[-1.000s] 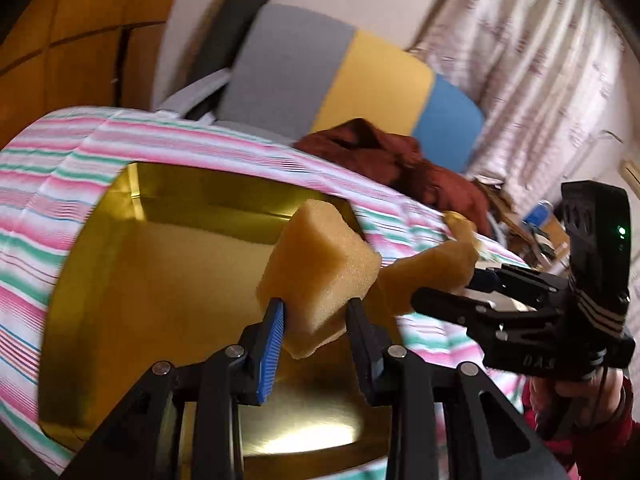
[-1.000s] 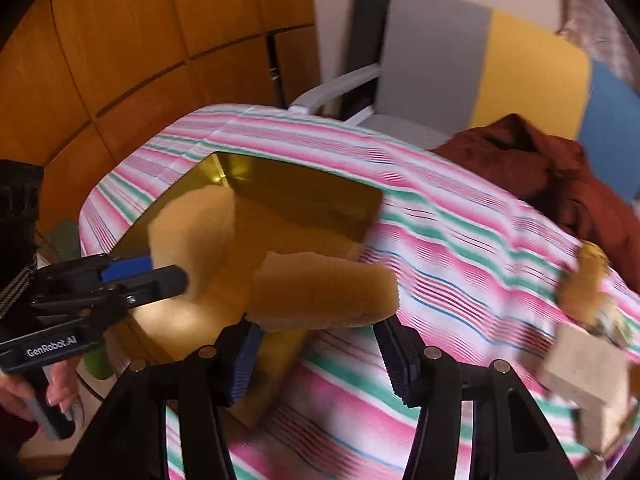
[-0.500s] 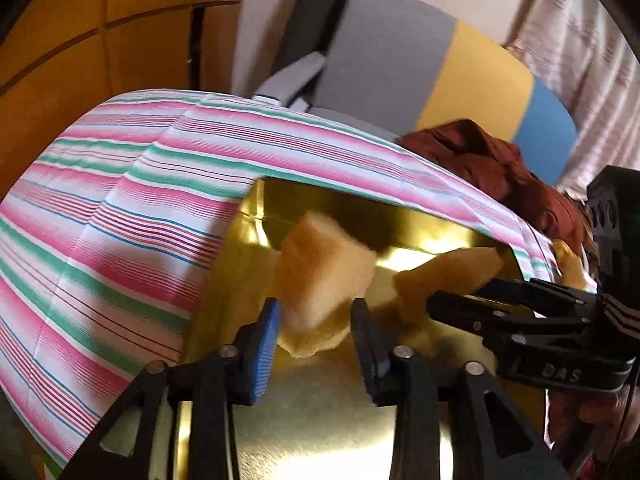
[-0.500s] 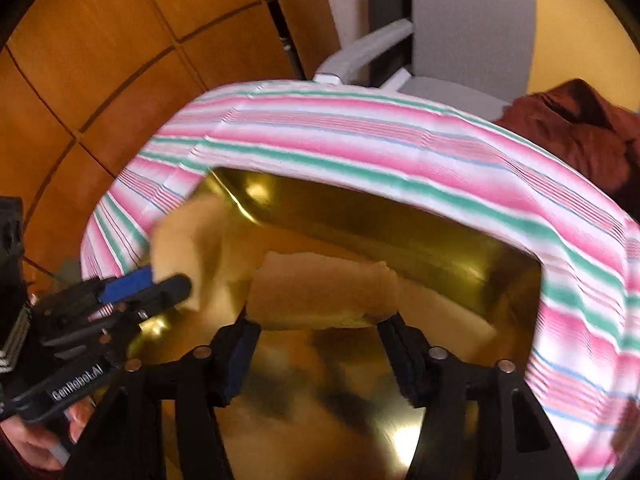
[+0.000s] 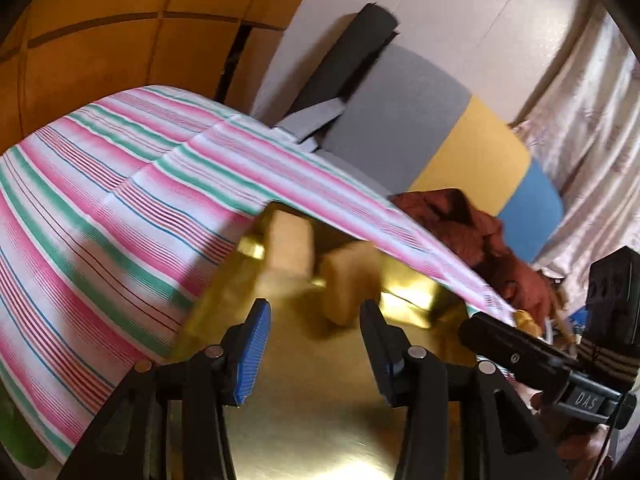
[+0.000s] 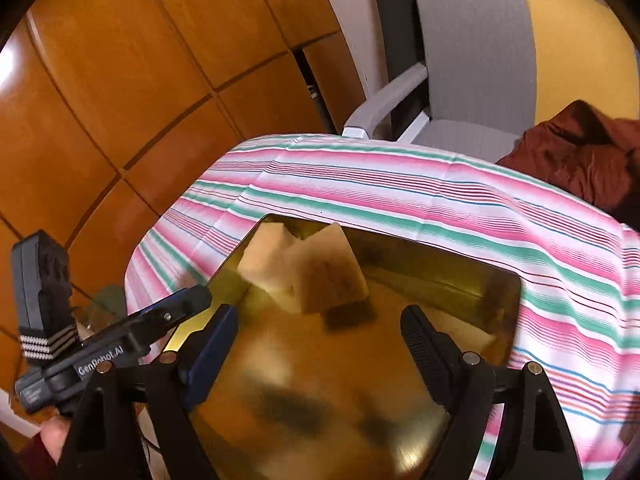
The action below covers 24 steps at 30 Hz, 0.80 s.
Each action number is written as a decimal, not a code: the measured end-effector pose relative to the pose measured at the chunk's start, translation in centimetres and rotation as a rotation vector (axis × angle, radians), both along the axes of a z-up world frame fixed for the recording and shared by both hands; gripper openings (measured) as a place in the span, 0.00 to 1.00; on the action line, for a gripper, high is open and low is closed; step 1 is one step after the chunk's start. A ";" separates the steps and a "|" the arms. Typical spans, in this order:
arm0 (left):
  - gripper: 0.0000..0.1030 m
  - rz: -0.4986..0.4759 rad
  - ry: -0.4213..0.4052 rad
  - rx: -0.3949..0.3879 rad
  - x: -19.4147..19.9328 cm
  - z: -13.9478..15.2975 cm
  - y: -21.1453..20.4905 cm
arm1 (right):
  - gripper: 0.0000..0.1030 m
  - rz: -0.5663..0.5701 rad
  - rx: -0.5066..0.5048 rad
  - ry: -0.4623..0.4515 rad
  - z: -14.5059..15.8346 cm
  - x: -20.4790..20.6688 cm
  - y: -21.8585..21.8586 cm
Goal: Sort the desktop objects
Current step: 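Carry both sponges over the gold tray and open both tools to drop them, then return both tools to the items on the table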
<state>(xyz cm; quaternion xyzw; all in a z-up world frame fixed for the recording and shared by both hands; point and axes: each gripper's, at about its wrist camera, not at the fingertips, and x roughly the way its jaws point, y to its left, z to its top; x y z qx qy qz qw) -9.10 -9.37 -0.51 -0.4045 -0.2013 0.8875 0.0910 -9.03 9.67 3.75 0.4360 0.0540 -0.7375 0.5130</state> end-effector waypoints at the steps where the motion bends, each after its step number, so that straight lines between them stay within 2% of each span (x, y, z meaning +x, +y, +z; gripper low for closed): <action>1: 0.45 -0.012 0.010 -0.008 0.6 0.3 1.0 | 0.81 -0.002 -0.004 0.009 0.4 0.3 0.9; 7: 0.45 -0.148 0.010 0.005 3.0 1.1 6.4 | 0.84 -0.054 0.007 0.089 2.0 1.5 7.9; 10: 0.46 -0.228 0.015 -0.017 4.4 1.1 9.9 | 0.86 -0.080 0.023 0.114 2.1 1.5 11.0; 15: 0.51 -0.336 0.018 -0.009 6.7 1.3 14.6 | 0.86 -0.142 0.070 0.131 1.5 0.9 16.4; 20: 0.52 -0.418 0.018 -0.034 9.2 1.2 18.7 | 0.87 -0.292 0.114 0.275 1.8 -2.0 23.2; 24: 0.52 -0.471 -0.003 -0.058 10.8 0.5 21.8 | 0.90 -0.427 0.133 0.266 1.3 -6.7 28.3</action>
